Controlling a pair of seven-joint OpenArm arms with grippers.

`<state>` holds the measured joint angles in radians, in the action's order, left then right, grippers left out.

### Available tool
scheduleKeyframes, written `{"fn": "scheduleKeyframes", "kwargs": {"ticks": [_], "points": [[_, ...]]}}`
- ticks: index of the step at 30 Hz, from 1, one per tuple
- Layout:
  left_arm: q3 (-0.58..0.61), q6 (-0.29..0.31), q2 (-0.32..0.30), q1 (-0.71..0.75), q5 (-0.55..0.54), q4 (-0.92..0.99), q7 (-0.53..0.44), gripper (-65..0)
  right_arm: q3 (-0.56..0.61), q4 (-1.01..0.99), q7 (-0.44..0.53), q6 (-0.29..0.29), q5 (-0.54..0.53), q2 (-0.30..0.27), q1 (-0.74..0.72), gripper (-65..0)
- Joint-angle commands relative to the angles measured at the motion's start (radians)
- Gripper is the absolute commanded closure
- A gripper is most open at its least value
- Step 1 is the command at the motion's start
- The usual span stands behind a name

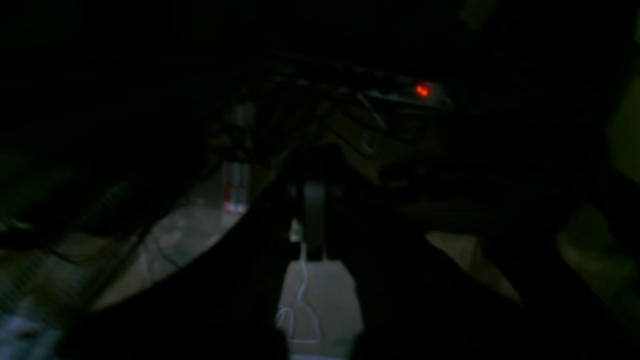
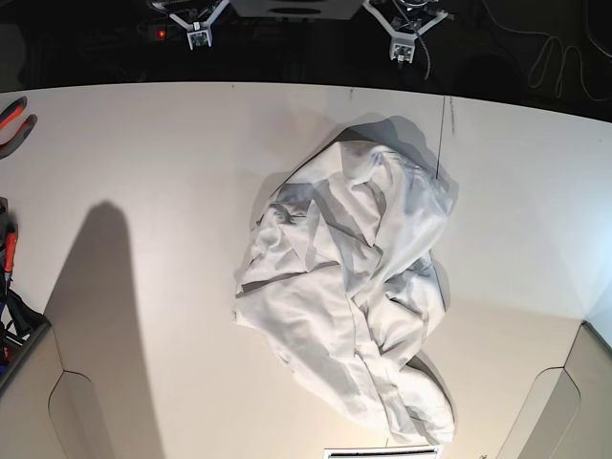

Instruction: Layout the t-shirt on the table in an organized manner, then fold the t-shirt properly

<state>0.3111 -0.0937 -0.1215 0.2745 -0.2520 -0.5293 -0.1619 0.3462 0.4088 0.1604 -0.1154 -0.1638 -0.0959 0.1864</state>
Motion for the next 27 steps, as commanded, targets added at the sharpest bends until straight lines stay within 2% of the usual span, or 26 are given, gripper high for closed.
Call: {"fn": "scheduleKeyframes", "kwargs": {"ticks": [1, 6, 9, 14, 17, 20, 24, 27], "points": [[0.001, -0.001, -0.021, 0.034, 0.002, -0.037, -0.013, 0.0, 0.000, 0.036, 0.012, -0.020, -0.001, -0.021, 0.027, 0.0], [0.001, 0.000, -0.135, 0.187, -0.004, -0.219, -0.013, 0.0, 0.000, 0.230, 0.012, -0.075, -0.001, -0.105, 0.167, 0.0], [0.001, 0.000, -0.216, 0.288, -0.056, -0.350, -0.010, 0.0, 0.000, 0.359, 0.012, -0.105, -0.001, -0.159, 0.260, 0.0], [-0.023, 0.000, -0.351, 0.451, -0.074, -0.603, 0.070, 0.0, 0.000, 0.593, 0.012, -0.185, 0.000, -0.249, 0.422, 0.0], [-0.083, 0.000, -0.419, 0.556, -0.074, -0.758, 0.163, 0.0, 0.000, 0.747, 0.012, -0.239, 0.014, -0.302, 0.529, 0.0], [-0.160, 0.000, -0.482, 0.660, -0.074, -0.899, 0.240, 0.0, 0.000, 0.896, 0.012, -0.307, 0.080, -0.359, 0.637, 0.0], [-0.292, 0.000, -0.557, 0.785, -0.074, -1.062, 0.256, 0.0, -0.013, 1.088, 0.012, -0.394, 0.157, -0.441, 0.758, 0.0], [-0.407, 0.001, -0.587, 0.862, -0.077, -1.177, 0.280, 0.0, -0.068, 1.225, 0.012, -0.413, 0.181, -0.477, 0.830, 0.0]]}}
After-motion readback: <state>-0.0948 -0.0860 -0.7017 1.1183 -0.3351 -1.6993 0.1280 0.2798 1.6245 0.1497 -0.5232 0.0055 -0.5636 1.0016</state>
